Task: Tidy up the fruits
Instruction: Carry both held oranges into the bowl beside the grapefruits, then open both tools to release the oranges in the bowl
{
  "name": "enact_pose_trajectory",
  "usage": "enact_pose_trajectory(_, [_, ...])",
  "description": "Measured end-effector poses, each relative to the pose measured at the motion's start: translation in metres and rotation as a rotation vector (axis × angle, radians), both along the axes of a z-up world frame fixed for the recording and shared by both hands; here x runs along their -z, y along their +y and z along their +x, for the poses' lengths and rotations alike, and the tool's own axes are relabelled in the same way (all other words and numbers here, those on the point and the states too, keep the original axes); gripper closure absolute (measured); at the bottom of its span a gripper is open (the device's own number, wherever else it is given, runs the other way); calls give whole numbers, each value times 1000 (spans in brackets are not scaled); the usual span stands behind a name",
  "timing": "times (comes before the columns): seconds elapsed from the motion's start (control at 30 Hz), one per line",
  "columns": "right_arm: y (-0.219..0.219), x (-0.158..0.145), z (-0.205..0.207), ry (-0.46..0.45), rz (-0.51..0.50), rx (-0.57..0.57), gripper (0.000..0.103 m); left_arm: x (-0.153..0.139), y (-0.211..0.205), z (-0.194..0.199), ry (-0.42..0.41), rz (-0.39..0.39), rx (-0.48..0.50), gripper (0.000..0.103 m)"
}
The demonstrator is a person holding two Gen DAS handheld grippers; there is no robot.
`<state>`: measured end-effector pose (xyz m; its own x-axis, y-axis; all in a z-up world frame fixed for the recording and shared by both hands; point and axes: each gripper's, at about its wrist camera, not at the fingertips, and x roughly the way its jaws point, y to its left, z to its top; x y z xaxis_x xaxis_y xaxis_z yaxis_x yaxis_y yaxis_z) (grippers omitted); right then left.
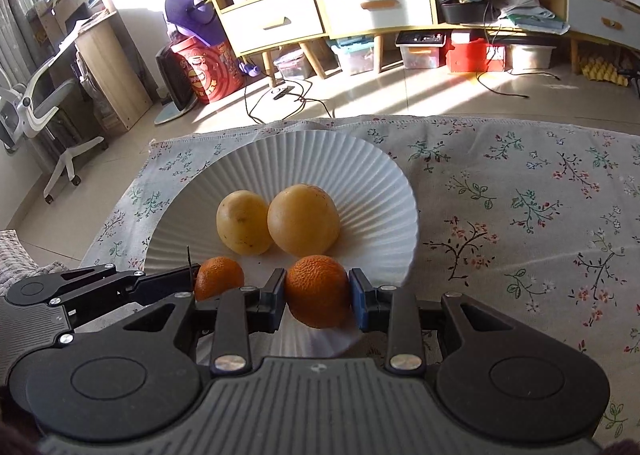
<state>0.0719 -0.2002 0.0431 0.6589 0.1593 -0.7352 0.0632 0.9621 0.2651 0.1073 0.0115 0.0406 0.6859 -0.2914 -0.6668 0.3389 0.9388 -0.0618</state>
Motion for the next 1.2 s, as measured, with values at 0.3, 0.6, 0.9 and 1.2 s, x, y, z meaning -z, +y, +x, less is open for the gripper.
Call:
enact_pose_trajectory(0.3, [1, 1, 9, 5, 20, 1, 73, 1, 0, 6, -16, 3, -19, 77])
enact_pose_trajectory(0.6, [4, 1, 12, -4, 31, -9, 72, 1, 1, 8, -20, 2, -25, 76])
enact_pose_trajectory(0.9, [3, -12, 4, -28, 39, -22, 43, -7, 3, 2, -12, 13, -6, 34])
enact_pose_trajectory(1.2, [0, -21, -15, -41, 6, -18, 28, -19, 12, -13, -13, -24, -9, 18])
